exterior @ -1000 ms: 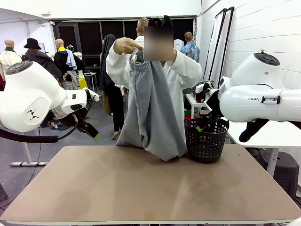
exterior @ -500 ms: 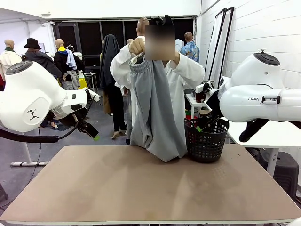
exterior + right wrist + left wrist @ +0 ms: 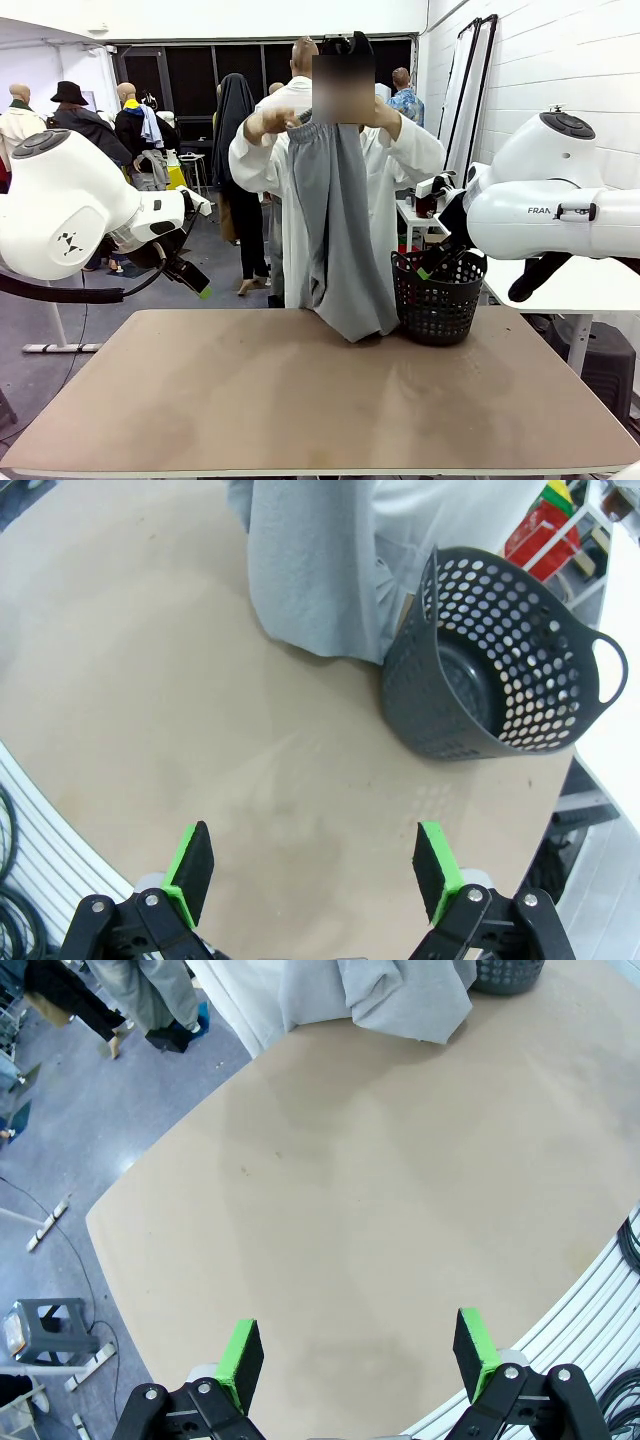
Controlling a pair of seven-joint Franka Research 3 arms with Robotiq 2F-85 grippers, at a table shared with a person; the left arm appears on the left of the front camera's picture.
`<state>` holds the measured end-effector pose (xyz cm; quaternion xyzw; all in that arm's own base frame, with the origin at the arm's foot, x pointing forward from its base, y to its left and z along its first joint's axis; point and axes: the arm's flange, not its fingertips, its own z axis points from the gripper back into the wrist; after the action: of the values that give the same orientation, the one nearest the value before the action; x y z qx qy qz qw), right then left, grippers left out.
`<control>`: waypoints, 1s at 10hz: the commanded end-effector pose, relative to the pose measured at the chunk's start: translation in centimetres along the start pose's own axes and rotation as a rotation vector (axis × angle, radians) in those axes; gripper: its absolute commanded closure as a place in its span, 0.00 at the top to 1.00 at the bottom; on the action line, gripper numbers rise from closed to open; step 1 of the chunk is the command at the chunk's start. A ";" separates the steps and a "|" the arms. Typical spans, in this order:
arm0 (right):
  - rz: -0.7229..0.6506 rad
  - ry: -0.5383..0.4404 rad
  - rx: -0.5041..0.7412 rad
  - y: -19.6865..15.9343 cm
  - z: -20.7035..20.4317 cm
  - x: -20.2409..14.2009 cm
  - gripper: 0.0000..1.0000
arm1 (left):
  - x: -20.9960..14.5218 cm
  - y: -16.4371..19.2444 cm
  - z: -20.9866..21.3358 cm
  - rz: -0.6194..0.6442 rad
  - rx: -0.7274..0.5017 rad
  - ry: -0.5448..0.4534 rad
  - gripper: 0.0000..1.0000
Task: Fold the training pants.
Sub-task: Grab both ends of the Training pants handed by a person.
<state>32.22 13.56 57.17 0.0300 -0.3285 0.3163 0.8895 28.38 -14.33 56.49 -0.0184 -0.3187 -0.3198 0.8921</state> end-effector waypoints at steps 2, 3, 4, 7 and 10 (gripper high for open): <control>0.001 -0.009 -0.003 0.0 -0.1 0.1 1.00 | 0.1 0.0 0.0 -0.006 0.009 -0.007 1.00; 0.001 -0.009 -0.003 0.0 -0.1 0.1 1.00 | 0.1 0.0 0.0 -0.006 0.009 -0.007 1.00; 0.001 -0.009 -0.003 0.0 -0.1 0.1 1.00 | 0.1 0.0 0.0 -0.006 0.009 -0.007 1.00; 0.001 -0.009 -0.003 0.0 -0.1 0.1 1.00 | 0.1 0.0 0.0 -0.006 0.009 -0.007 1.00; 0.001 -0.009 -0.003 0.0 -0.1 0.1 1.00 | 0.1 0.0 0.0 -0.006 0.009 -0.007 1.00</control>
<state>32.22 13.56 57.17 0.0300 -0.3285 0.3163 0.8895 28.38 -14.33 56.49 -0.0184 -0.3187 -0.3198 0.8921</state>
